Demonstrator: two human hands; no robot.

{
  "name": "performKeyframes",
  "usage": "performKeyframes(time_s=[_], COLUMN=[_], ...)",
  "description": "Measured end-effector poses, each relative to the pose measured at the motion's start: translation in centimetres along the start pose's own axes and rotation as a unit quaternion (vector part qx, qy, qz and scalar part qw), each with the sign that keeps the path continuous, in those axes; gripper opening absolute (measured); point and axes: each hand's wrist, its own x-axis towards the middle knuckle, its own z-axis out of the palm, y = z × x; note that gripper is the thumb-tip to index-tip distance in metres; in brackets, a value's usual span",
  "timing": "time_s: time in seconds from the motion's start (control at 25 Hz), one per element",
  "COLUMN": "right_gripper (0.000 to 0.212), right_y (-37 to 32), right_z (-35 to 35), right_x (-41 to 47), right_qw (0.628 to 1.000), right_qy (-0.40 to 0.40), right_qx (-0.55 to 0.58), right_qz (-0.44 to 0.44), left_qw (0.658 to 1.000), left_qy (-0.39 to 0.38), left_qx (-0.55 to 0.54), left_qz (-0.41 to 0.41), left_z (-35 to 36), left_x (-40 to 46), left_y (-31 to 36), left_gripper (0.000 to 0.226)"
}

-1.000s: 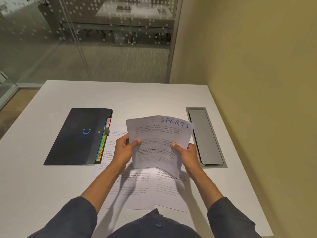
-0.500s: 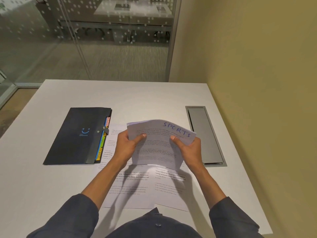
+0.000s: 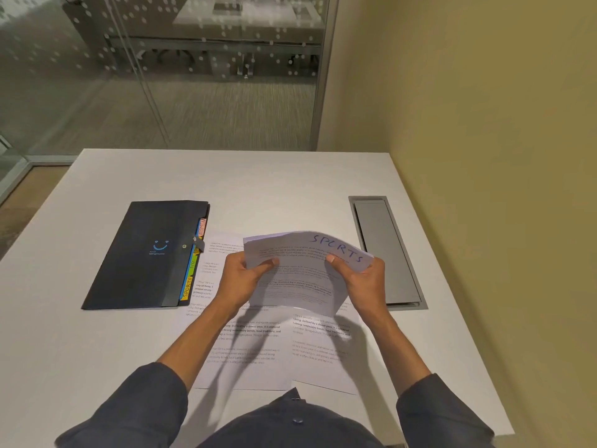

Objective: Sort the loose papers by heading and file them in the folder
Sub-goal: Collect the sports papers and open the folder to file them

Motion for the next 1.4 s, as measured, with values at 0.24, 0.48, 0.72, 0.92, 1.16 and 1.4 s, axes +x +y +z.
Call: performKeyframes(time_s=[0.24, 0.48, 0.72, 0.92, 1.16, 1.4], right_gripper=[0.022, 0.020, 0.015, 0.038, 0.022, 0.014], right_y=[2.8, 4.1, 3.2, 2.8, 2.3, 2.7], right_z=[-0.4, -2.1, -0.6, 2.0, -0.3, -1.7], right_x=[-0.5, -1.1, -1.6, -1.8, -0.6, 0.0], right_qw=[0.995, 0.995, 0.976, 0.971, 0.993, 0.995], right_qy=[-0.029, -0.030, 0.032, -0.014, 0.046, 0.041], right_qx=[-0.076, -0.069, 0.138, 0.164, 0.038, -0.052], right_qz=[0.054, 0.065, 0.164, 0.172, 0.106, 0.073], left_qw=[0.999, 0.977, 0.918, 0.904, 0.937, 0.995], left_qy=[0.021, 0.147, 0.160, 0.121, 0.165, 0.024], left_qx=[0.007, -0.141, -0.340, -0.382, -0.285, 0.003], left_qz=[-0.029, -0.060, -0.125, -0.149, -0.118, -0.098], left_z=[-0.2, -1.6, -2.4, -1.5, -5.5, -6.3], left_x=[-0.2, 0.7, 1.5, 1.7, 2.6, 2.5], left_y=[-1.8, -1.2, -0.3, -0.6, 1.1, 0.8], left_gripper=[0.015, 0.015, 0.024, 0.031, 0.017, 0.032])
